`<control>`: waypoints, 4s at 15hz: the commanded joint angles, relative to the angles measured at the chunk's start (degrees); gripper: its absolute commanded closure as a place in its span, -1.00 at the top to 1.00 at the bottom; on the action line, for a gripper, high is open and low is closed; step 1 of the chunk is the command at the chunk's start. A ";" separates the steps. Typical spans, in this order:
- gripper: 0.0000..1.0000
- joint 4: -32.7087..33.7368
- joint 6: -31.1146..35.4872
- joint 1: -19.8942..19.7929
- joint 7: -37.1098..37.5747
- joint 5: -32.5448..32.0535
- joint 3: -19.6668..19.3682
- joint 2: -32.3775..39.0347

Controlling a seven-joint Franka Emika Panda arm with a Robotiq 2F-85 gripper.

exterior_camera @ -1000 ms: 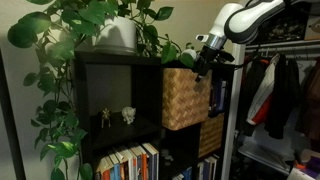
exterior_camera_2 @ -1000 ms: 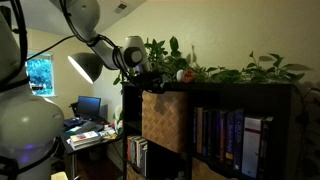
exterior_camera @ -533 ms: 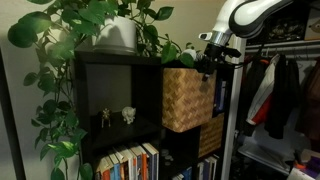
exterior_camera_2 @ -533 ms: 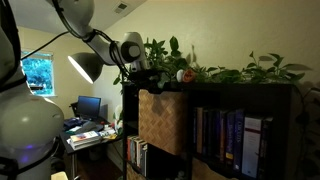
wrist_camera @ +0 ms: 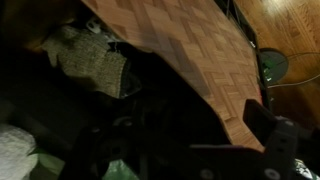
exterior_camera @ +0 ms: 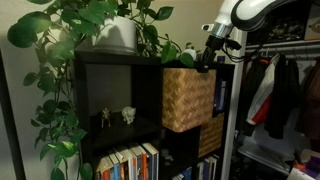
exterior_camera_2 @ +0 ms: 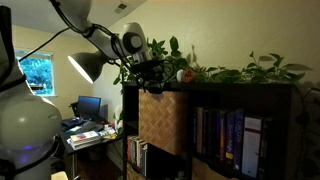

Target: Slightly pull out the reed basket, put the two plushies on top of the bookshelf into it, then push it back

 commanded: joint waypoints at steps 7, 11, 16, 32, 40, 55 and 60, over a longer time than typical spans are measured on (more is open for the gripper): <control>1.00 8.91 -0.39 -9.48 14.19 -11.66 1.30 1.52; 1.00 11.60 4.30 -12.43 18.38 -16.44 1.26 3.79; 1.00 14.39 10.85 -15.84 23.45 -23.27 1.58 9.18; -0.68 15.61 3.75 -15.02 27.11 -24.64 1.15 10.00; -0.77 12.19 -7.68 -9.47 17.13 -14.85 1.37 3.43; -0.16 2.55 6.75 -2.38 -2.53 -4.32 -1.04 5.11; 0.56 2.17 6.55 -2.67 -5.93 -4.23 -0.74 4.50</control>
